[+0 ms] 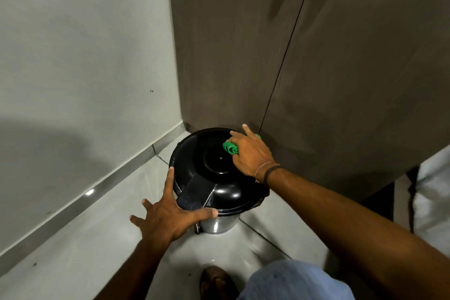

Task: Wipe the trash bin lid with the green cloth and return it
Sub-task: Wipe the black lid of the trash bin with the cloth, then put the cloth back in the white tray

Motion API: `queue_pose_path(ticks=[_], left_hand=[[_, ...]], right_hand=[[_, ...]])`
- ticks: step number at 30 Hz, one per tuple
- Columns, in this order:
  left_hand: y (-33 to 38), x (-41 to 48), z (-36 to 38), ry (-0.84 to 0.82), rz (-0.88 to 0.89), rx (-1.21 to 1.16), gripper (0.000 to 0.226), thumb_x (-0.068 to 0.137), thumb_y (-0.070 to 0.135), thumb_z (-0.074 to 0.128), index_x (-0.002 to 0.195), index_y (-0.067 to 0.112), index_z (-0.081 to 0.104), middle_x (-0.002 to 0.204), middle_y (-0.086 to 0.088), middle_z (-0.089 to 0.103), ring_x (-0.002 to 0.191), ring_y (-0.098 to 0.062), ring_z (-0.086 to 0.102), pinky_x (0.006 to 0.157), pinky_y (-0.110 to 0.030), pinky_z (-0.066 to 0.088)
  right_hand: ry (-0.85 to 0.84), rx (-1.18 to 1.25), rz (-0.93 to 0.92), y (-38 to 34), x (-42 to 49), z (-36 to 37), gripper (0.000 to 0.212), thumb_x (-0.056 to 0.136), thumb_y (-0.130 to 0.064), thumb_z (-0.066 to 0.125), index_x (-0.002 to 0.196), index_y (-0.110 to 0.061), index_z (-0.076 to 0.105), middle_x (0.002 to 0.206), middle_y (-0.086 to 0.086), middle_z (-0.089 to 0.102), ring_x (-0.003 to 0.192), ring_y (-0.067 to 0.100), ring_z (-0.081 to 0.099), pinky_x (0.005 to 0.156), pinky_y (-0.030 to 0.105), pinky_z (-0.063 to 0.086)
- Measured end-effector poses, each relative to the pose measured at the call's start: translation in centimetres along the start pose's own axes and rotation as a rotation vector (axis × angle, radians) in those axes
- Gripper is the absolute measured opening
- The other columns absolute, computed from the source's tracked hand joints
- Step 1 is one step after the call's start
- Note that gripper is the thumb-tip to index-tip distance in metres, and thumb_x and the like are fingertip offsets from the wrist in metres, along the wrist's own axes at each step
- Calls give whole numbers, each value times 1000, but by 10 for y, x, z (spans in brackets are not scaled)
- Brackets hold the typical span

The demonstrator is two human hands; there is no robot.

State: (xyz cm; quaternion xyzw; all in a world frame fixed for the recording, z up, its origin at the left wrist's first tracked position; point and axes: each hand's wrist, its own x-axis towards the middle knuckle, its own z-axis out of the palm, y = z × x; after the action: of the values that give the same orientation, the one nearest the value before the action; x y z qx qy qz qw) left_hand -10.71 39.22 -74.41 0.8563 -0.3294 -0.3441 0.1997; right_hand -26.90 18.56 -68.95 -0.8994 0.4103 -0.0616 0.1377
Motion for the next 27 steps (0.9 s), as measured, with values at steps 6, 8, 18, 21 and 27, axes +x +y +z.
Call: queue_pose_path(ticks=[6, 8, 18, 21, 27], left_hand=[[-2, 3, 1, 2, 2, 29, 168, 14, 111, 63, 139, 70, -41, 173, -21, 30, 162, -50, 0, 124, -78, -3], [-3, 4, 4, 3, -4, 40, 168, 14, 112, 63, 139, 70, -42, 173, -20, 30, 163, -49, 1, 124, -78, -3], [-9, 12, 10, 51, 15, -6, 161, 17, 110, 67, 129, 77, -44, 176, -20, 22, 163, -48, 3, 124, -77, -2], [-11, 12, 16, 104, 14, 0, 163, 17, 110, 67, 138, 76, -37, 173, -22, 28, 162, -50, 9, 122, -79, 2], [1, 1, 3, -30, -8, 22, 167, 22, 114, 59, 144, 63, -43, 180, -10, 9, 162, -51, -5, 122, -81, -3]], right_hand=[[10, 55, -54, -30, -70, 18, 59, 82, -10, 58, 141, -17, 61, 162, 2, 46, 158, 25, 23, 128, 38, 14], [-25, 67, -116, -51, -75, 27, 60, 81, -11, 57, 140, -16, 61, 163, 4, 45, 158, 25, 24, 129, 39, 13], [7, 7, -85, -60, 33, 20, 55, 85, -13, 60, 140, -13, 60, 159, 9, 48, 153, 30, 35, 125, 43, 28], [71, 74, 102, -23, 60, 12, 49, 82, -16, 59, 131, -17, 65, 137, 12, 65, 131, 36, 58, 109, 42, 45], [166, 400, 701, 41, 47, -7, 37, 97, -34, 58, 132, -21, 65, 128, 18, 70, 115, 43, 67, 96, 44, 53]])
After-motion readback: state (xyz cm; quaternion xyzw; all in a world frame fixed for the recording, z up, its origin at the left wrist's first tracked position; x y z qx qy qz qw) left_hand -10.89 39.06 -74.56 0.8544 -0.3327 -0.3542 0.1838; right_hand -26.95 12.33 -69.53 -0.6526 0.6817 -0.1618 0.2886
